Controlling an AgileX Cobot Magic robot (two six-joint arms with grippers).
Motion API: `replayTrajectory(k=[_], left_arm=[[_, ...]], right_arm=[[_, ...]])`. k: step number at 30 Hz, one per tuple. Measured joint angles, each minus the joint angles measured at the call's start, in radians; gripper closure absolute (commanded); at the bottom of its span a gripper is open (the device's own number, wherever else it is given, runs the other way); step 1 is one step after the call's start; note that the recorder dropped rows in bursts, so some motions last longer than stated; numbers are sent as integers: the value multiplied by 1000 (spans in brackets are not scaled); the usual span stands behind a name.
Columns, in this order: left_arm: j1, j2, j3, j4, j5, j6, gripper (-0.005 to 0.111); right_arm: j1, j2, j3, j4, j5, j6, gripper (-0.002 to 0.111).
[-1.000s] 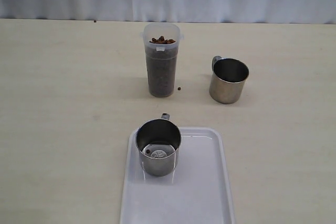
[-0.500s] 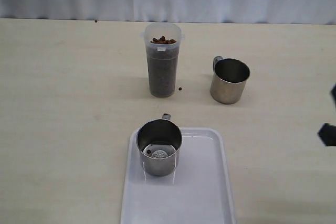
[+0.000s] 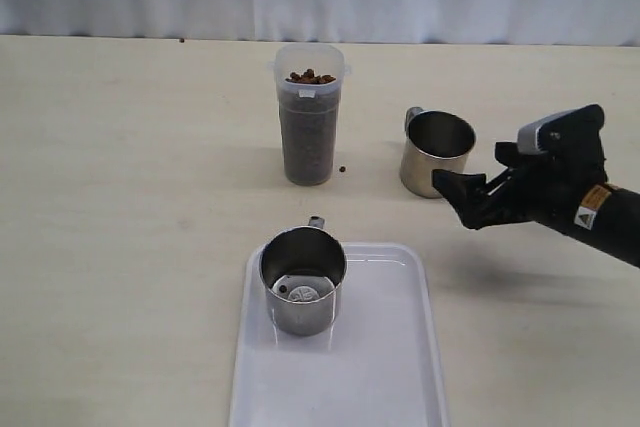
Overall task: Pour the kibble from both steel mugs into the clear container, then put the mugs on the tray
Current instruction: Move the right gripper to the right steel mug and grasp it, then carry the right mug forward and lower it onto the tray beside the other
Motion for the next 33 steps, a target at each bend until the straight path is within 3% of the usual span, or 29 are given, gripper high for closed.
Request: replayTrajectory(k=[9, 16, 18, 19, 21, 23, 24, 33], left_arm=[[0, 0, 0, 0, 0, 0, 107], [0, 0, 0, 0, 0, 0, 107], [0, 0, 0, 0, 0, 0, 107], [0, 0, 0, 0, 0, 0, 107], [0, 0, 0, 0, 0, 0, 107], [0, 0, 0, 0, -2, 0, 107], [0, 0, 0, 0, -2, 0, 107], [0, 0, 0, 0, -2, 0, 107]], right_arm=[[0, 165, -198, -55, 0, -2, -1], [0, 230, -250, -111, -22, -2, 1], [0, 232, -250, -118, -31, -2, 12], [0, 232, -250, -124, -34, -2, 24], [0, 232, -250, -141, -37, -2, 53], [0, 232, -250, -155, -38, -2, 93], [0, 232, -250, -159, -40, -2, 103], [0, 63, -135, -163, -36, -2, 102]])
